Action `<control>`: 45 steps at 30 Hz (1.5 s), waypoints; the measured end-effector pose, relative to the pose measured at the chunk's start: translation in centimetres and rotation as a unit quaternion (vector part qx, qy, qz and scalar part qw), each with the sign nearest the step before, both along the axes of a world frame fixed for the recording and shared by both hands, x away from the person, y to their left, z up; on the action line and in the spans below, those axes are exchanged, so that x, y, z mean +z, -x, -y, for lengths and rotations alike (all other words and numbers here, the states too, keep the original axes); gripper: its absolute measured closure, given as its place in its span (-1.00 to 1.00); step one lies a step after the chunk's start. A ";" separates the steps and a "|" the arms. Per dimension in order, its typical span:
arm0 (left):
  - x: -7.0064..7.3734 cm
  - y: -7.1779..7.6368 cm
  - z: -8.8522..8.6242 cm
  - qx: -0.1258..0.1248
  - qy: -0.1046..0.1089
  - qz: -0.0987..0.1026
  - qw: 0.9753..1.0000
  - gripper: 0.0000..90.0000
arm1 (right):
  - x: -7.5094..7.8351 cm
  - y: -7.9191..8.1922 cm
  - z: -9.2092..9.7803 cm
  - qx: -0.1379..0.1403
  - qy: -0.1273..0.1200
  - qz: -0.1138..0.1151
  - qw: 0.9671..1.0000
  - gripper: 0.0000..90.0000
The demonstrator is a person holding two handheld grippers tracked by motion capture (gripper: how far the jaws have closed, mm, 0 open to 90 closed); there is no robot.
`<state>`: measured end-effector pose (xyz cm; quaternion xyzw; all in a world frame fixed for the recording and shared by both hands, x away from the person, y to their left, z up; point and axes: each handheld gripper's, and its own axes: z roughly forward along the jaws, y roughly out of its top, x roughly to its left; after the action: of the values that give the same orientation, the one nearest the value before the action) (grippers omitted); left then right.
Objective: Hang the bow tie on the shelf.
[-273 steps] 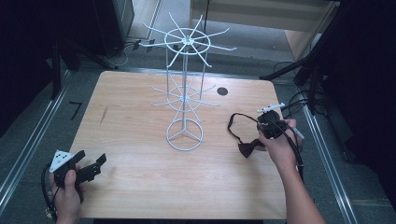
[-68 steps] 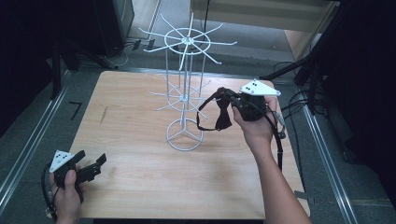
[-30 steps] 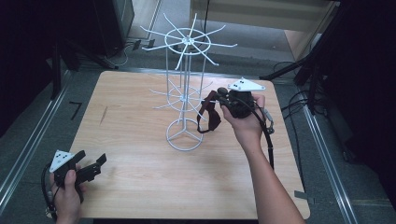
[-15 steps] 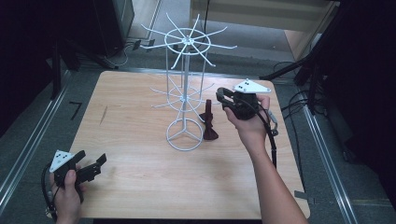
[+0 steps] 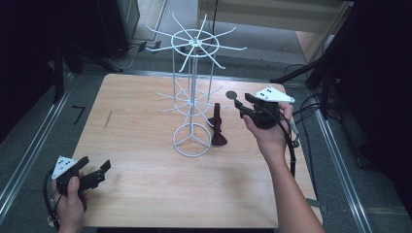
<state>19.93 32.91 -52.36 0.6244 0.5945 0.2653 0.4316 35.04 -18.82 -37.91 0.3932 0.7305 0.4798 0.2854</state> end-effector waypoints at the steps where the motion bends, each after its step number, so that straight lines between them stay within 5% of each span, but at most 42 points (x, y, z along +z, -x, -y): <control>1: 0.0 0.0 0.0 0.000 0.001 0.000 1.000 -0.68 | -0.1 0.1 0.2 -0.002 0.001 -0.001 1.000 0.20; 14: 0.0 0.0 0.0 0.000 0.000 0.000 1.000 -0.68 | -2.9 2.1 3.7 -0.038 -0.006 -0.012 0.999 -0.02; 45: 0.0 0.0 0.1 0.000 -0.005 0.001 1.000 -0.68 | -11.4 7.7 9.0 -0.078 -0.012 -0.093 0.993 -0.44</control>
<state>19.90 32.83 -52.35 0.6263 0.5929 0.2685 0.4291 27.29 -27.82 -49.32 0.4956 0.7151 0.4259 0.2484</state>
